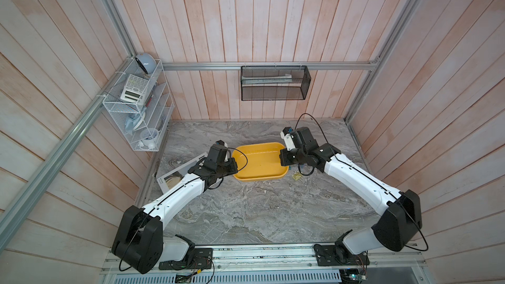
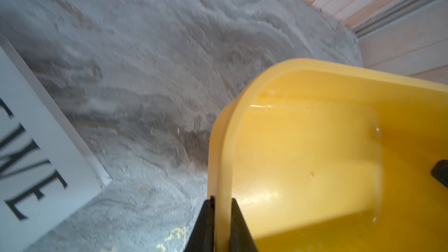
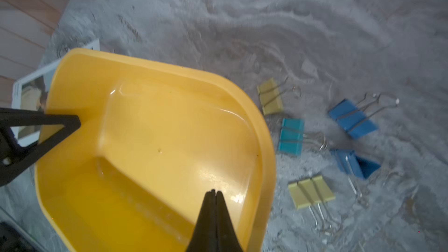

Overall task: Put the binder clips in the storage box
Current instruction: Place the storage box at the center of the board.

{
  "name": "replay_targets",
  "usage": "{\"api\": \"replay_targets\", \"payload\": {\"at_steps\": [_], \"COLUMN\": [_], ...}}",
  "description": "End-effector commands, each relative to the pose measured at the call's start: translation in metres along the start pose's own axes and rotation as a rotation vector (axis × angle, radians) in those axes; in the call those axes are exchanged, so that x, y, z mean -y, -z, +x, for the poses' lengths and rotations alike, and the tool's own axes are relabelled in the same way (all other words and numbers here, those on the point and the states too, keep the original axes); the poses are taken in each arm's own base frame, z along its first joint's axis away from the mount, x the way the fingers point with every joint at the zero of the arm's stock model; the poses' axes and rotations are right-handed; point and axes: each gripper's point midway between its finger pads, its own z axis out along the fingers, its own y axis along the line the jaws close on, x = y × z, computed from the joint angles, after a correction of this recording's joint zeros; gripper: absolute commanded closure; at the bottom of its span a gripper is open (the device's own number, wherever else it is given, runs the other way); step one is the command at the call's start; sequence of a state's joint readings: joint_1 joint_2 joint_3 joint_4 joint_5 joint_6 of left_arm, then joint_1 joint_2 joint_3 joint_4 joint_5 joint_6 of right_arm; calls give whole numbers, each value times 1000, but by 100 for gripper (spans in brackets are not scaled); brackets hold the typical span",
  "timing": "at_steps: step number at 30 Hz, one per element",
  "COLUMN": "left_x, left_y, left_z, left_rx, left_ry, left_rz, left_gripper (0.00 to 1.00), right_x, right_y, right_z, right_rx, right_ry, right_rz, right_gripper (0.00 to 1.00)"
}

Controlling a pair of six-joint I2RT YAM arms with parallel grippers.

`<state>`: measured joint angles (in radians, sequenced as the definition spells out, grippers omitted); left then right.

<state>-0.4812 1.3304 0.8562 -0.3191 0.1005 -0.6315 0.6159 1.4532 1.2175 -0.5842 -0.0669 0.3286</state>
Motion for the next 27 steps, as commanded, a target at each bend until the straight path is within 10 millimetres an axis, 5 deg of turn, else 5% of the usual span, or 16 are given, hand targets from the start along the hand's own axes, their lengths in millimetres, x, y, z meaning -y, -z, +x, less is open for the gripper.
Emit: {"api": "replay_targets", "payload": {"at_steps": [1, 6, 10, 17, 20, 27], "left_x": [-17, -40, -62, -68, -65, -62], "left_y": [5, 21, 23, 13, 13, 19], "left_z": [34, 76, 97, 105, 102, 101], "left_rx": [-27, -23, -23, -30, -21, -10], "left_ry": [81, 130, 154, 145, 147, 145], "left_rz": [-45, -83, -136, -163, -159, -142], "left_gripper": [85, 85, 85, 85, 83, 54], "right_x": [-1, 1, 14, 25, 42, 94], "right_y": [-4, -10, -22, -21, -19, -21], "right_z": [50, 103, 116, 82, 67, 28], "right_rx": [-96, -175, -190, -239, -248, -123], "right_ry": [-41, -55, -41, 29, 37, -143], "right_rz": [-14, -16, 27, 101, 165, 202], "right_gripper": [99, 97, 91, 61, 56, 56]}}
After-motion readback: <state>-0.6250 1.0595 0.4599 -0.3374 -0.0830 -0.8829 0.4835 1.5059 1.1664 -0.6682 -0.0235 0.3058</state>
